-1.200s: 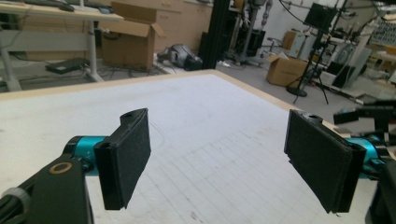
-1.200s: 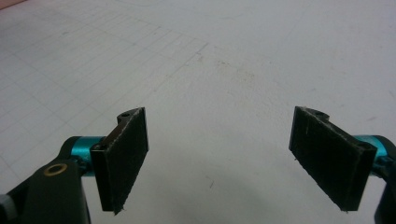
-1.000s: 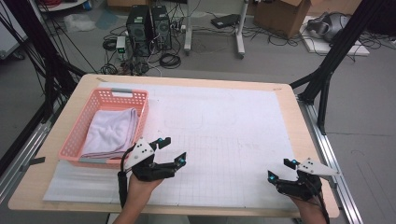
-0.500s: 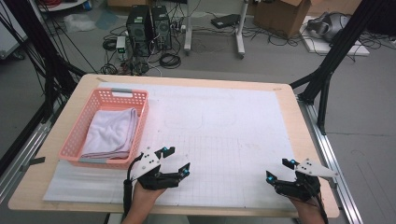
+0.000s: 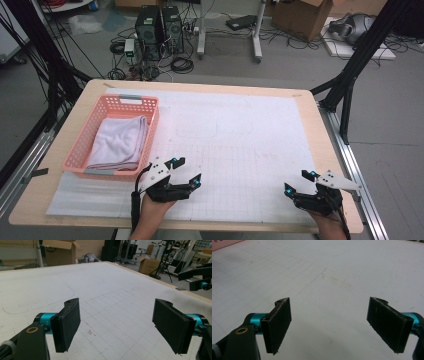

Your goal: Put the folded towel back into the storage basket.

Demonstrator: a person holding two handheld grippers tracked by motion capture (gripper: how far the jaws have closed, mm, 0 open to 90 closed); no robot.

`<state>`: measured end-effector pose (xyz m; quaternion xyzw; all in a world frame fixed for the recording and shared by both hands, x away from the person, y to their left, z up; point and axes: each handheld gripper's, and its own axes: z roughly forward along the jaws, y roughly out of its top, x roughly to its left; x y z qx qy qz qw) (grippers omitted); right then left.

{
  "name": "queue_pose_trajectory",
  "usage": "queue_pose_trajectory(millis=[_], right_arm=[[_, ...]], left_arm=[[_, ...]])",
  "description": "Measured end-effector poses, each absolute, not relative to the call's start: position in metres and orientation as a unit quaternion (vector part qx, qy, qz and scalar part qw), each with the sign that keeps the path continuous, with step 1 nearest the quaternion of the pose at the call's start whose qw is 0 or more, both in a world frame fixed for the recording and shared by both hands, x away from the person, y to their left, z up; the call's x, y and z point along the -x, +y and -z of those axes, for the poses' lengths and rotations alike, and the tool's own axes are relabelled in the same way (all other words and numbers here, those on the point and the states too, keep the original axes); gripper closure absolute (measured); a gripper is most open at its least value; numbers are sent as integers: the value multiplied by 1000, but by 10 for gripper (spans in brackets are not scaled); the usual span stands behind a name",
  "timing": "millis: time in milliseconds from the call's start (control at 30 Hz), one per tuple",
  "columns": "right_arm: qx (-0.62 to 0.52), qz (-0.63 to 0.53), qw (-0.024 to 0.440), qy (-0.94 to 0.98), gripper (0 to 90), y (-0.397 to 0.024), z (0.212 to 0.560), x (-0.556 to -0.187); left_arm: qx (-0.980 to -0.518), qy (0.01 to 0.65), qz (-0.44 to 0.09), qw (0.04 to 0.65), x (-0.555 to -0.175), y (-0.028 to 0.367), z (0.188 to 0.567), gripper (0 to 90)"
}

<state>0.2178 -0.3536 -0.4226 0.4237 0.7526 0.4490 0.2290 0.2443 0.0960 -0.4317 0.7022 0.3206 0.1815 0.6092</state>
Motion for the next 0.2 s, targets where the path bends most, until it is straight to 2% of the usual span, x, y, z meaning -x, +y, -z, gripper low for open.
queue_pose_trajectory(millis=[200], right_arm=[[-426, -449, 226, 752, 185, -355, 423, -218]], left_arm=[[-703, 324, -178, 608, -246, 98, 433, 229]])
